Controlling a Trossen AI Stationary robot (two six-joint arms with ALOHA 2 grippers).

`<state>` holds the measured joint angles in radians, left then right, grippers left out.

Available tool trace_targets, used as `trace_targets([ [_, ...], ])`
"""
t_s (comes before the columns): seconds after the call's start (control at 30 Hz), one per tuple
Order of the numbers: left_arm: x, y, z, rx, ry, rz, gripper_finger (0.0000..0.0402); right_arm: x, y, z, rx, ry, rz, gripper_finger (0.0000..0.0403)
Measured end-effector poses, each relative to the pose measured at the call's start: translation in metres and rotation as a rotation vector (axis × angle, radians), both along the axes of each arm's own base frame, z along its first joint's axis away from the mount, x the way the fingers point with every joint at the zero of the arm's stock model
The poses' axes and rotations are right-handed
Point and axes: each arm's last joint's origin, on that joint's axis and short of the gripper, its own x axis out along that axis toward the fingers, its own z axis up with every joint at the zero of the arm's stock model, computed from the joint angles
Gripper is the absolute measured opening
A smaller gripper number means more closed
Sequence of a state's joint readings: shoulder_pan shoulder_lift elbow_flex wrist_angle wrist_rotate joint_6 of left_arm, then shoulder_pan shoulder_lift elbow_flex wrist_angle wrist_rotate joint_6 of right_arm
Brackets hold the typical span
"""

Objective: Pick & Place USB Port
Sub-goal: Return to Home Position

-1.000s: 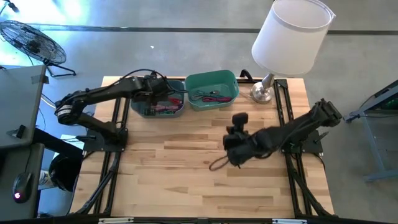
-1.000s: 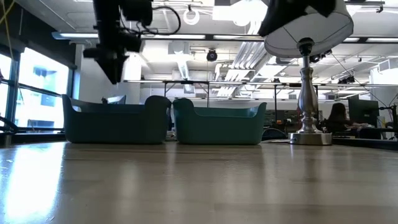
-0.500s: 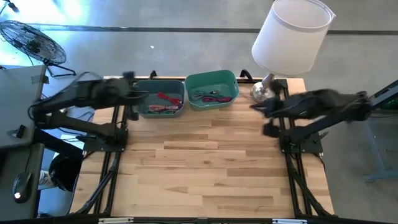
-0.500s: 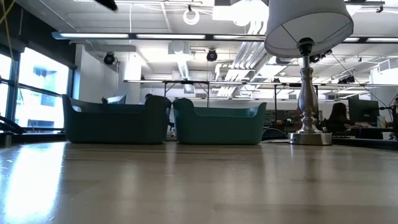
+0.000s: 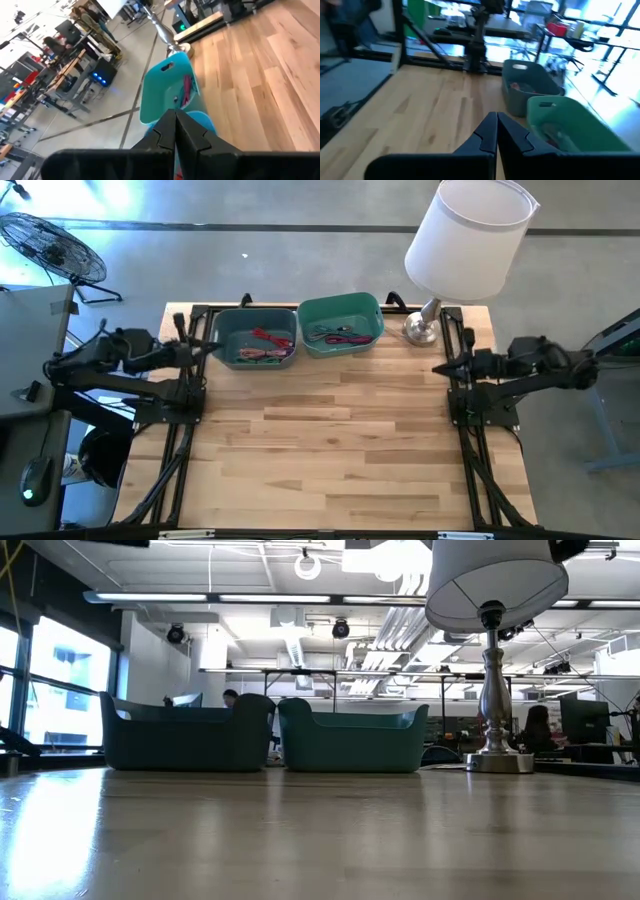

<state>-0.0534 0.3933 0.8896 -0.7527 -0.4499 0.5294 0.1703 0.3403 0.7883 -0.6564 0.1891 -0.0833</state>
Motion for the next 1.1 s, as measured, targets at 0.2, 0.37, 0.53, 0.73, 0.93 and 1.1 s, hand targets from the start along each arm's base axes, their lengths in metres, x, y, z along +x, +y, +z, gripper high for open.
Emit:
trace_targets([
  [0.2, 0.012, -0.004, -0.035, 0.002, -0.013, -0.116, 0.0000, 0.000, 0.002, -0.040, 0.031, -0.070, 0.065, 0.0000],
  [0.37, 0.021, -0.006, -0.055, 0.023, -0.054, -0.181, 0.0000, 0.004, 0.003, -0.059, 0.045, -0.119, 0.089, 0.0000],
  [0.53, 0.026, -0.006, -0.075, 0.020, -0.043, -0.192, 0.0000, 0.010, 0.004, -0.082, 0.063, -0.152, 0.076, 0.0000],
  [0.73, 0.028, -0.007, -0.092, 0.012, -0.063, -0.218, 0.0000, 0.012, 0.004, -0.092, 0.096, -0.248, 0.076, 0.0000],
  [0.93, 0.029, -0.007, -0.104, -0.011, -0.064, -0.218, 0.0000, 0.021, 0.005, -0.109, 0.107, -0.262, 0.042, 0.0000],
  [1.1, 0.032, -0.008, -0.118, -0.014, -0.079, -0.248, 0.0000, 0.030, 0.007, -0.133, 0.092, -0.263, 0.043, 0.0000],
])
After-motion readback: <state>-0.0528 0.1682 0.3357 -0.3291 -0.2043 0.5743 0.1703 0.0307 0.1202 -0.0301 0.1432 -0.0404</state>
